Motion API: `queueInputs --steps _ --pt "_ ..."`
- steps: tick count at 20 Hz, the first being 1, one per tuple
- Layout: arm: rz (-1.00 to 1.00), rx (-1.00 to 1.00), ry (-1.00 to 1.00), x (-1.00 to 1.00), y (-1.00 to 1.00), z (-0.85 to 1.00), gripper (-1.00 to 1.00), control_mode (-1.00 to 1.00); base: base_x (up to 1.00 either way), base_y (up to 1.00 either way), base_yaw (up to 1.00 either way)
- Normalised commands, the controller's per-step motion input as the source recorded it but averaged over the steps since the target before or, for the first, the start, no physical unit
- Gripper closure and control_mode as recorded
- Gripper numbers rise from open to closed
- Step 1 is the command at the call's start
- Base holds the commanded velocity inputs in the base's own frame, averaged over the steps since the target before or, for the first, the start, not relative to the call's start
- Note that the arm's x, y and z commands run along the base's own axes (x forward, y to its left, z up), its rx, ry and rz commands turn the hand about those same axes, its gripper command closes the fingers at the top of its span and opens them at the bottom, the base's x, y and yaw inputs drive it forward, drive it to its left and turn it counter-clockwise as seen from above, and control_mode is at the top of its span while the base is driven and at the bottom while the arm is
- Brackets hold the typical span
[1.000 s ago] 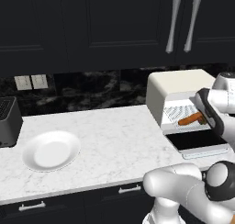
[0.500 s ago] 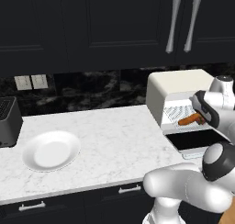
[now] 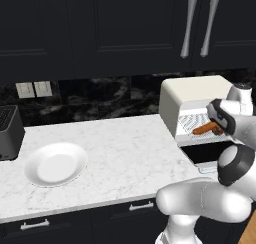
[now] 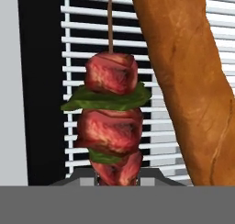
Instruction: Pick up the kebab skewer and baguette bread, and place them inside the toaster oven. Close the toaster oven door and start by setting the timer.
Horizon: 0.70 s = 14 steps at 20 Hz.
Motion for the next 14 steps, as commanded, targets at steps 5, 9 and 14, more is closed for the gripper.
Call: queueInputs --steps 5,9,14 --pt "0.00 0.00 0.00 0.00 0.00 -0.11 -1.00 -1.00 0.00 0.00 0.00" --pt "0.00 0.00 0.00 0.00 0.00 0.00 -1.00 -1.00 0.00 0.00 0.00" --pt "0.00 0.01 0.00 0.00 -0.02 0.03 -1.00 -1.00 0.00 0.00 0.00"
